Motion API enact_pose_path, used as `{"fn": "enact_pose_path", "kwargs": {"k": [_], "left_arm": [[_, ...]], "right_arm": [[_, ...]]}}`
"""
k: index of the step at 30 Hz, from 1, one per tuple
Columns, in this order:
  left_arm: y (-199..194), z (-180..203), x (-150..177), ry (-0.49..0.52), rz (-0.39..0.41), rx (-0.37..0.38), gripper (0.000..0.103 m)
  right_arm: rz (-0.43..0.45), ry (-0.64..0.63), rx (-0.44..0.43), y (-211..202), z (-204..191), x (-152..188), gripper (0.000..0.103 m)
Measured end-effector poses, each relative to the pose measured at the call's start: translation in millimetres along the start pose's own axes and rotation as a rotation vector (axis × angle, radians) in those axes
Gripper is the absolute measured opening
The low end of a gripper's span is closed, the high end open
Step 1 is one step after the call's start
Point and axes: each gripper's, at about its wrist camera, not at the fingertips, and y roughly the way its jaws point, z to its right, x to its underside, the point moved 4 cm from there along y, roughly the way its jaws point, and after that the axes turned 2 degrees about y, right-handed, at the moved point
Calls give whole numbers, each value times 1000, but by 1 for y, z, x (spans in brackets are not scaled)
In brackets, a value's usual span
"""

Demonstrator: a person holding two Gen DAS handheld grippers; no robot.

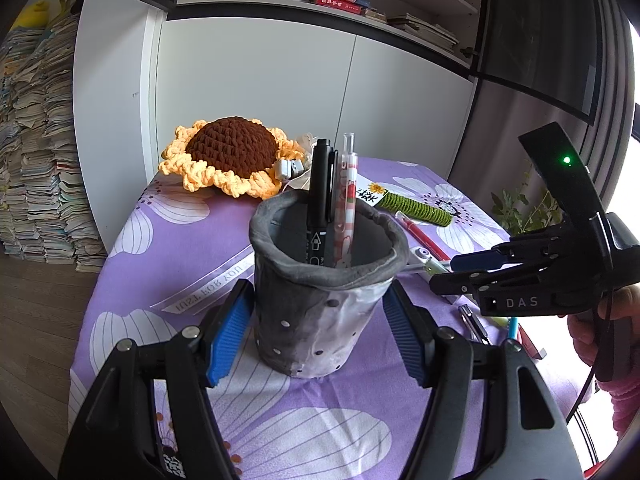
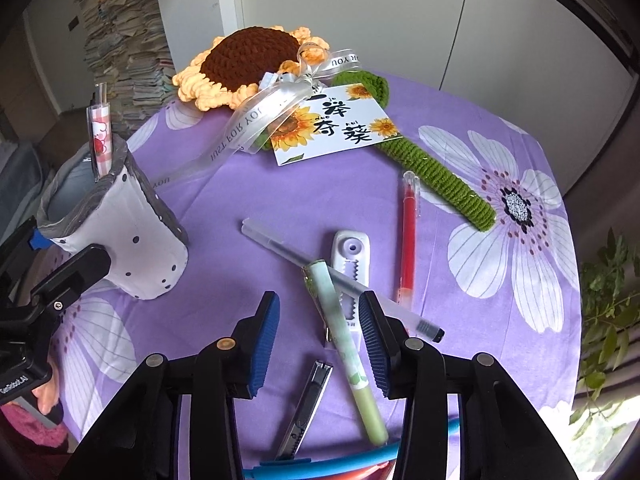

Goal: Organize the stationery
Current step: 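Grasp the pale green highlighter with the right gripper and insert it into the holder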

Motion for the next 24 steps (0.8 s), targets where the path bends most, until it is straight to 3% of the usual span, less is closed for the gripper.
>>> {"fn": "enact_pose_path", "kwargs": {"k": [8,11,13,24], "left_arm": [[0,0,0,0,0,0,66],[0,1,0,0,0,0,66],[0,0,0,-1,0,0,66],[0,0,0,-1,0,0,66]], "right_arm": [[-12,-51,38,14,-7,-8,31],[-14,-71,76,17,-6,-9,20],[-5,-75,88,14,-5,-9,19],[203,13,46,-67,2,-28,11]]}}
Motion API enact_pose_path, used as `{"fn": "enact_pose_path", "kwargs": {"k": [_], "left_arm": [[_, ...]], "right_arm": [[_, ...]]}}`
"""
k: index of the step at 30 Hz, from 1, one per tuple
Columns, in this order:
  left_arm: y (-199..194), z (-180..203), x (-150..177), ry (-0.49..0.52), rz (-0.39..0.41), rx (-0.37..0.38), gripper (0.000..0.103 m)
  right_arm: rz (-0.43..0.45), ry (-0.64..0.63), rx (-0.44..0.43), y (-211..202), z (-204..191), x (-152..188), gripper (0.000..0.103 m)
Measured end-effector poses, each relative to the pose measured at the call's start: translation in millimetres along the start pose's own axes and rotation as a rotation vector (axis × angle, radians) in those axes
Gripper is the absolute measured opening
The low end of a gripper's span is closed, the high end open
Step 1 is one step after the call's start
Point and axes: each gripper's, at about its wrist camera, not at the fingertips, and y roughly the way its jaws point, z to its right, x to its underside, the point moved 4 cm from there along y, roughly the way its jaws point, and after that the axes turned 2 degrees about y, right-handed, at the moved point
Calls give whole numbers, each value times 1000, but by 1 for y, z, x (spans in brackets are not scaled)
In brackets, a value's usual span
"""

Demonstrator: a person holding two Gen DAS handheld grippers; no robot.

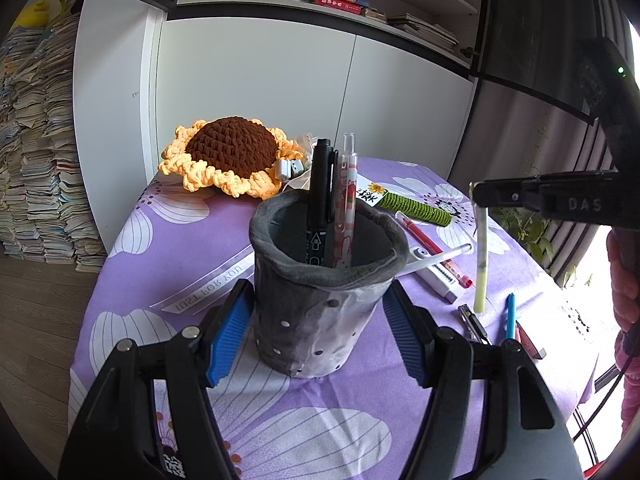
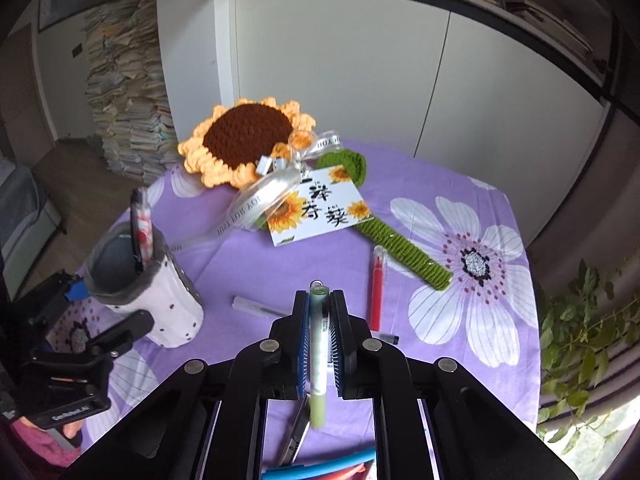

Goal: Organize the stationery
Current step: 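Grasp the pale green highlighter with the right gripper and insert it into the holder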

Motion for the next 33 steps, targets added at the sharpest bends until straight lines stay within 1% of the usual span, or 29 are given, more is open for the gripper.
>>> {"fn": "enact_pose_path", "kwargs": {"k": [9,14,16,19,22,26,33], "left_arm": [[0,0,0,0,0,0,66],[0,0,0,0,0,0,66],[0,0,0,0,0,0,66],[0,0,0,0,0,0,66],[0,0,0,-1,0,0,66],[0,0,0,-1,0,0,66],[0,0,0,-1,0,0,66]], "right_arm": [[137,-6,-48,-54,-15,-17,11],[230,18,-142,-83,-27,-35,11],[271,15,-178,-94,-34,-44,11],[310,4,-227,-103,-47,-53,11],[316,-17,-261,-100,-60,-57,11],[288,-37,-285,-85,-72,-56,11],[228,-43,-283,-61,-76,-50,11]]}}
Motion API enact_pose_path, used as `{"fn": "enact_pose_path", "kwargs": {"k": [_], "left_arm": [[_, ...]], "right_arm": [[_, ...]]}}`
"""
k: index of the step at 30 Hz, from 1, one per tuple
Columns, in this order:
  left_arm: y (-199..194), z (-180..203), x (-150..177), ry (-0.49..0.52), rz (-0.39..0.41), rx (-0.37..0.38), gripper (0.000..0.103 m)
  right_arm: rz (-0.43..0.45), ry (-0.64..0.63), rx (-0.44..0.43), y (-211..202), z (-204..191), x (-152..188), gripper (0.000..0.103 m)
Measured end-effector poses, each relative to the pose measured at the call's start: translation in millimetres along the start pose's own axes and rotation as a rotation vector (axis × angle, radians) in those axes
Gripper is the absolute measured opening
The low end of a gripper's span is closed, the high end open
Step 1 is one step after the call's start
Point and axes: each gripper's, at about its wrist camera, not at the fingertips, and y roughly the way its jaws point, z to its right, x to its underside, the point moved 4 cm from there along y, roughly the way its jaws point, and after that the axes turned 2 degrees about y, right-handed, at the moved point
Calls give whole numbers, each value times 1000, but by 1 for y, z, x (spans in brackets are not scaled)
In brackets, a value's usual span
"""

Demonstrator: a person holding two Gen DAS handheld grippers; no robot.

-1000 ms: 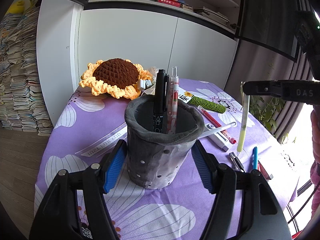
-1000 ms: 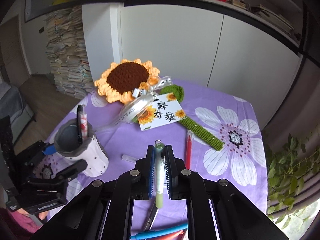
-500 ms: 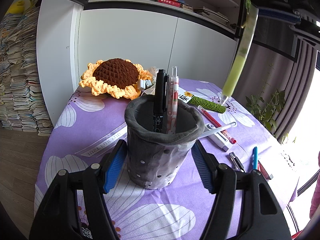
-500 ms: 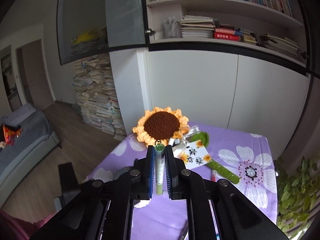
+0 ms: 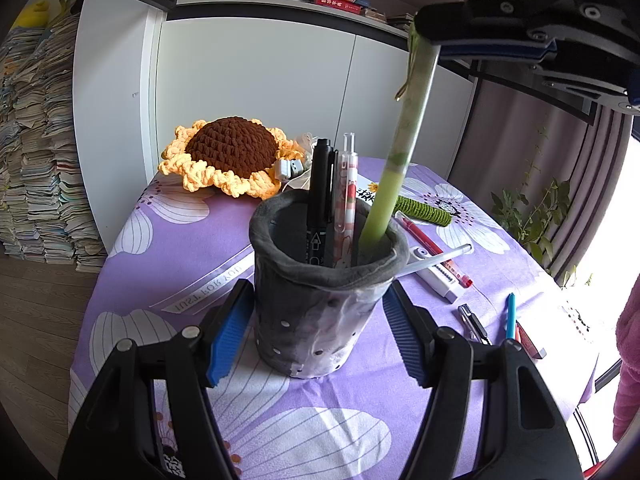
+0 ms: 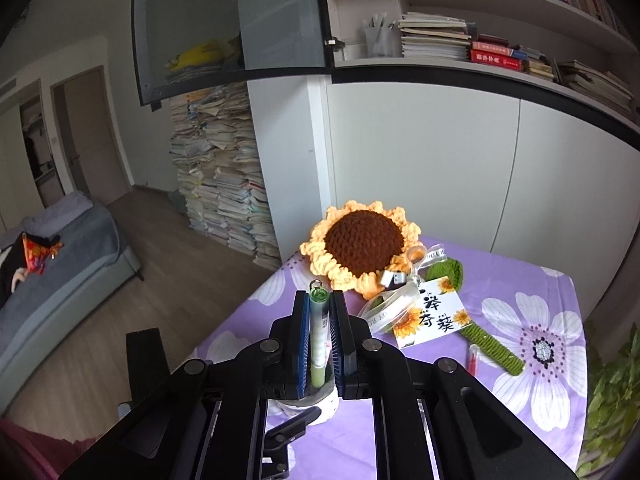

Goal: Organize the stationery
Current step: 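Grasp the pale green highlighter with the right gripper and insert it into the holder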

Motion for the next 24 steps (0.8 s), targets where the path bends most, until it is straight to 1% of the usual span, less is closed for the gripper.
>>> {"fn": "enact_pose_path", "kwargs": {"k": [7,13,21,24], "left_arm": [[0,0,0,0,0,0,66],[0,0,0,0,0,0,66],[0,0,0,0,0,0,66],[0,0,0,0,0,0,66]], "right_arm": [[-101,-13,13,26,-1,20,11],[-195,43,-5,49,8,41,11],[-233,67,-36,54,11,48,11],[-211,85,-48,46,17,43,11]]}}
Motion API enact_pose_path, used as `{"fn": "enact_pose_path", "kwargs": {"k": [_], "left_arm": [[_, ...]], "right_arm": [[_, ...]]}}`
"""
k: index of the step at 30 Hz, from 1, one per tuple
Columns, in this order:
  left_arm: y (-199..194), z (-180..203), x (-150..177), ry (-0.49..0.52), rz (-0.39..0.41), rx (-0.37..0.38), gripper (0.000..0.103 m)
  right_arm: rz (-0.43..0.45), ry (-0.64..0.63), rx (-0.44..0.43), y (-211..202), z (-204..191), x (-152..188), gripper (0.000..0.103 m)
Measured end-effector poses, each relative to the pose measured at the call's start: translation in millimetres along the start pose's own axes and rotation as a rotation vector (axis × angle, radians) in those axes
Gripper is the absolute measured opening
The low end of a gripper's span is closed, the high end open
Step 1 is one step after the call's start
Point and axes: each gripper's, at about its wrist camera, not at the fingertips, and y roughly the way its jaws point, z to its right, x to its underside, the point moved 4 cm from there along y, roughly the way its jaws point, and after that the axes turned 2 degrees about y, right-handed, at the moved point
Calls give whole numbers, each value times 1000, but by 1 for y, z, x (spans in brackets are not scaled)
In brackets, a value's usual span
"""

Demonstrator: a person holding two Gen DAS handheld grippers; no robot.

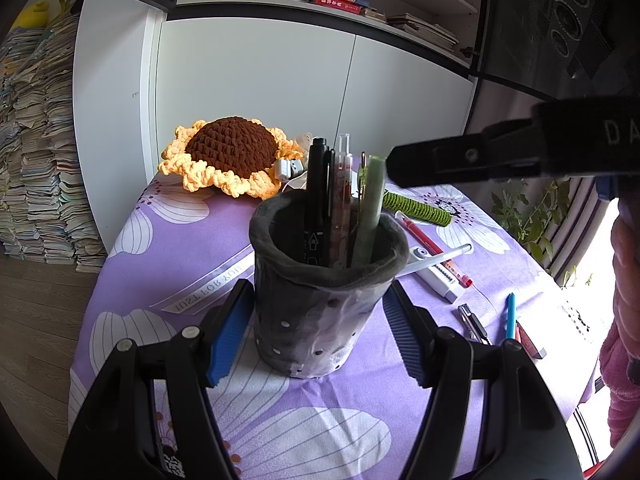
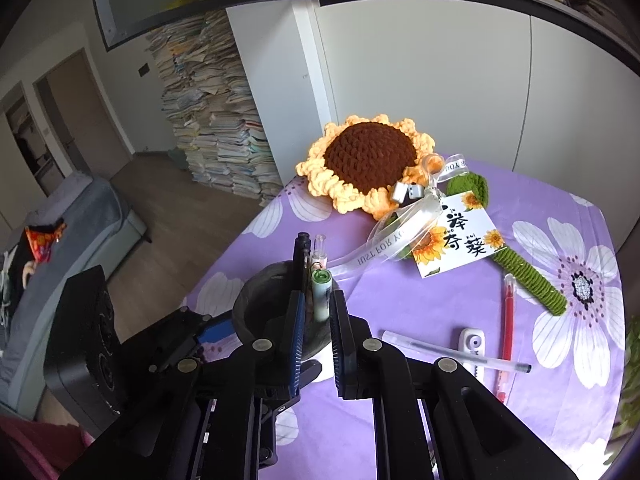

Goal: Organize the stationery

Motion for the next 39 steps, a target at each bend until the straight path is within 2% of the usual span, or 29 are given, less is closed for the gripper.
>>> {"fn": "enact_pose_path", "kwargs": {"k": [4,8,12,19,23,28,32,35,39], "left_arm": [[0,0,0,0,0,0,66],[1,-1,0,0,0,0,66],[1,-1,0,0,0,0,66],[0,0,0,0,0,0,66],[0,0,0,0,0,0,66],[0,-1,0,-1,0,0,66],[1,-1,-1,-1,-1,0,67],[1,-1,0,-2,-1,1,67],[1,-2,-1,-2,-1,1,67]], "right_arm": [[43,16,32,-18,13,-3,11],[36,82,110,-23,44,2,11],[-8,205,173,-22,86,17,11],[-116,362,288,-28,138,67,11],[-164,457,313,-37,160,97,11],[-201,497,310,-41,162,118,11],[-188,424,297,-41,148,118,11],[-206,240,314,-43,123,117,11],[-282,-27,346,-41,85,131,11]]}}
